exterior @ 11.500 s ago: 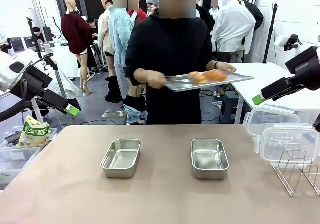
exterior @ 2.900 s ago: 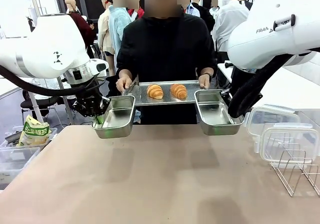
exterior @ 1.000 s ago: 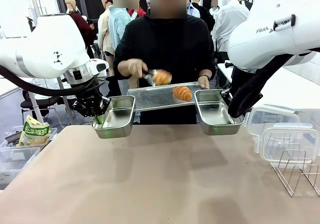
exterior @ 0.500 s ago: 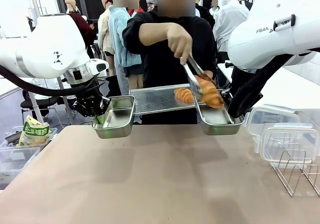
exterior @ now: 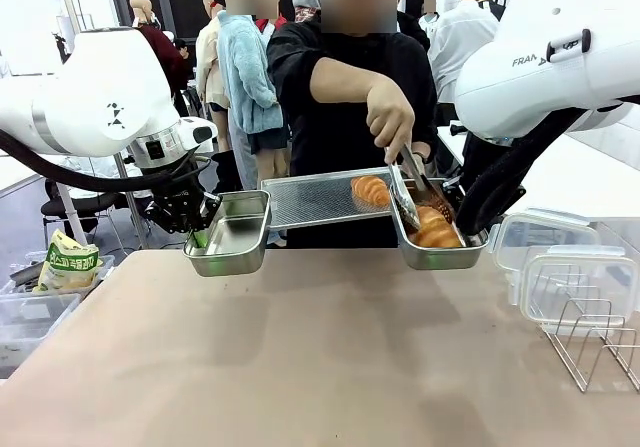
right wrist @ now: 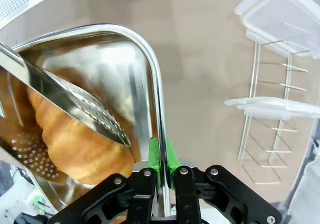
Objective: Place the bread in airtight containers.
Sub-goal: Once an object is inside an Airtight Container , place the container in the center of the table.
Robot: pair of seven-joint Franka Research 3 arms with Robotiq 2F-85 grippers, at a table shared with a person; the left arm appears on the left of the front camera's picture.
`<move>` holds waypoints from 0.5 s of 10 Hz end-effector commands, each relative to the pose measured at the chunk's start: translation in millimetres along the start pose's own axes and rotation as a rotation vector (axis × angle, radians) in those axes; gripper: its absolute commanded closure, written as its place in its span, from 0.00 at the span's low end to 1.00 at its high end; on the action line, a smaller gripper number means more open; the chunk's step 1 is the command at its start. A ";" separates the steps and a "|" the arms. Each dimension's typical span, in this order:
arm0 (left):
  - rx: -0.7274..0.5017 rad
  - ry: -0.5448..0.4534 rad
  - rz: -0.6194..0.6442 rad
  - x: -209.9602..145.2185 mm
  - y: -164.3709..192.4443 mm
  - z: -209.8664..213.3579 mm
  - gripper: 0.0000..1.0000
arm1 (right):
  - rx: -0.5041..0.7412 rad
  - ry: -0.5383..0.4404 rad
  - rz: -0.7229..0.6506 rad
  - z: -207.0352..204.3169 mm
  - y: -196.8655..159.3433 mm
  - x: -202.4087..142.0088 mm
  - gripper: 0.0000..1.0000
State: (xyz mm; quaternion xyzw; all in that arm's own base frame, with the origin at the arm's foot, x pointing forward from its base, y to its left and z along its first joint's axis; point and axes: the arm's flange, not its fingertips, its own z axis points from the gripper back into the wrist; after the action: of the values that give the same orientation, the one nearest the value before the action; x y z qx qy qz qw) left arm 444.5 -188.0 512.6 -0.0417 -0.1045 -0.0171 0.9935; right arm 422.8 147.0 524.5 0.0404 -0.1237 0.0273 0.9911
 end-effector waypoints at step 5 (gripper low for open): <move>-0.002 -0.006 0.001 1.2 0.1 3.1 1.00 | -0.012 -0.009 -0.011 2.8 0.5 -0.4 1.00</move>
State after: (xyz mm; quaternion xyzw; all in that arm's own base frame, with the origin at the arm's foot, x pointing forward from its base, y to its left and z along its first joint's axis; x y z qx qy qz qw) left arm 444.5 -188.0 512.6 -0.0417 -0.1045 -0.0172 0.9935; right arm 422.8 147.1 524.5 0.0404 -0.1237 0.0273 0.9911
